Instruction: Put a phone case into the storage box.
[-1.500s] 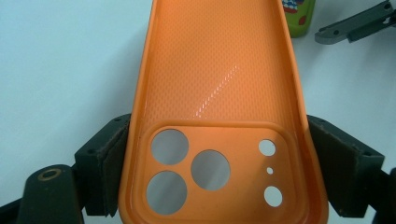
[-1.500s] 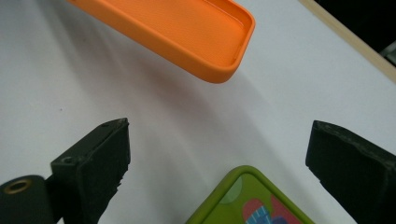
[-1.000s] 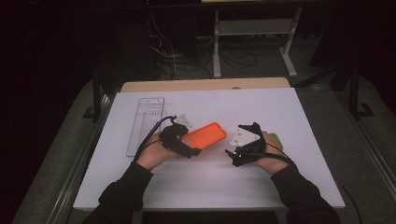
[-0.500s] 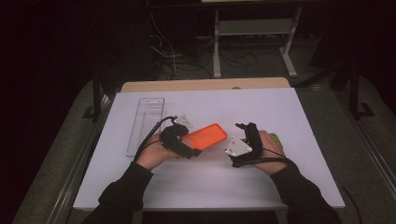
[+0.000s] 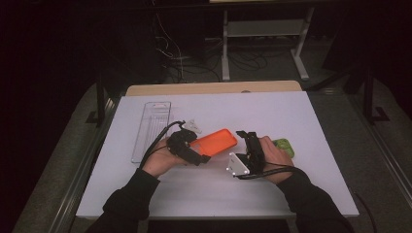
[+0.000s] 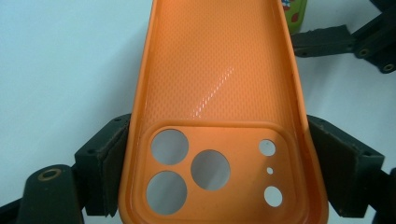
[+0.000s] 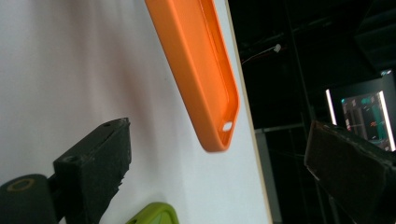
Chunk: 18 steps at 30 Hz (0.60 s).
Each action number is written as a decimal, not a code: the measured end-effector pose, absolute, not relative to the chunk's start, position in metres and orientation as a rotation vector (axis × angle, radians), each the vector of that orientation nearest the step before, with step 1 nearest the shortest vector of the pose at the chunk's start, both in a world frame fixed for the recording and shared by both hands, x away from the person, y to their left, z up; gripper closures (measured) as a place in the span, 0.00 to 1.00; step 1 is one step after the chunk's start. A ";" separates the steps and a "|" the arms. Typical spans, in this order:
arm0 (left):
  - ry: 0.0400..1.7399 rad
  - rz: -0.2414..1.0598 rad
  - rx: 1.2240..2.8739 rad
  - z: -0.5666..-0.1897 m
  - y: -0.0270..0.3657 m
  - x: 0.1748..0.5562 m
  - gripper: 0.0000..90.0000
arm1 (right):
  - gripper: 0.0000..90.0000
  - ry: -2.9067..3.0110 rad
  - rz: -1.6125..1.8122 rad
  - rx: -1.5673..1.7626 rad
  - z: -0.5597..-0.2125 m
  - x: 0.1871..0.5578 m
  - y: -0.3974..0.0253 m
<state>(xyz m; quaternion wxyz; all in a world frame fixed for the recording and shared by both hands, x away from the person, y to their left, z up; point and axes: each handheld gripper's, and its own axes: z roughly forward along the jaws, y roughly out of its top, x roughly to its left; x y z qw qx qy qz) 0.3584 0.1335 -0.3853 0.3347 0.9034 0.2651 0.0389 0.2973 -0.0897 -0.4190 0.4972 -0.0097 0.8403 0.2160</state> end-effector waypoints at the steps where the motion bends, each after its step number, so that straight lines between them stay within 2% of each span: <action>1: 0.694 0.099 2.355 -0.385 0.133 0.358 0.18 | 0.09 2.028 0.538 -0.027 -0.419 0.298 -0.087; 10: 0.683 0.097 2.369 -0.383 0.137 0.360 0.18 | 0.16 1.993 0.493 -0.067 -0.423 0.299 -0.076; 18: 0.698 0.098 2.350 -0.384 0.138 0.360 0.18 | 0.28 1.944 0.428 -0.182 -0.426 0.300 -0.067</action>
